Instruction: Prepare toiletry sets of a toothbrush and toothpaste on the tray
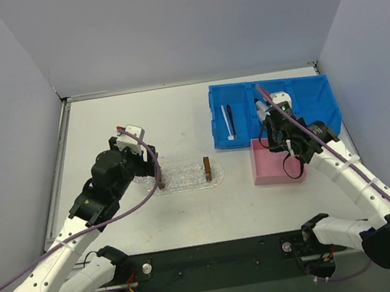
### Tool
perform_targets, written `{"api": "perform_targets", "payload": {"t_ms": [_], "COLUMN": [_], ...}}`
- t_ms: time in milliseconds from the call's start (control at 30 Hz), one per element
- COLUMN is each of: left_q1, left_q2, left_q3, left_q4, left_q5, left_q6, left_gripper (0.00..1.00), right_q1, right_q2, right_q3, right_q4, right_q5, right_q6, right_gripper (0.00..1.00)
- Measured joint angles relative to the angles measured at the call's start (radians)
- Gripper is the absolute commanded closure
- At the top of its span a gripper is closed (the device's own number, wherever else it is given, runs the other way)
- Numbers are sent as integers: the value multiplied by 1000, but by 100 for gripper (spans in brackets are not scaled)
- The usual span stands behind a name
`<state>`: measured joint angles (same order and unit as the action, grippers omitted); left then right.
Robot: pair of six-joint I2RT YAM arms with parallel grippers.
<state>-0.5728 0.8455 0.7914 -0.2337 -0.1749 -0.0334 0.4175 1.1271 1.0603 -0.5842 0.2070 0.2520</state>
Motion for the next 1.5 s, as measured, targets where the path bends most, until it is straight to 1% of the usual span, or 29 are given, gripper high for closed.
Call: {"api": "perform_targets", "payload": {"t_ms": [267, 433, 700, 867, 1067, 1500], "left_q1": [0, 0, 0, 0, 0, 0], "left_q2": [0, 0, 0, 0, 0, 0], "left_q3": [0, 0, 0, 0, 0, 0], "left_q4": [0, 0, -1, -1, -1, -2], "left_q5": [0, 2, 5, 4, 5, 4], "left_q6": [0, 0, 0, 0, 0, 0], "left_gripper": [19, 19, 19, 19, 19, 19], "right_q1": [71, 156, 339, 407, 430, 428], "right_q2": [-4, 17, 179, 274, 336, 443], "right_q3": [90, 146, 246, 275, 275, 256], "right_q4": [-43, -68, -71, -68, -38, 56], "right_q5": [4, -4, -5, -9, -51, -94], "right_q6": [1, 1, -1, -3, 9, 10], "right_gripper": [100, 100, 100, 100, 100, 100]}}
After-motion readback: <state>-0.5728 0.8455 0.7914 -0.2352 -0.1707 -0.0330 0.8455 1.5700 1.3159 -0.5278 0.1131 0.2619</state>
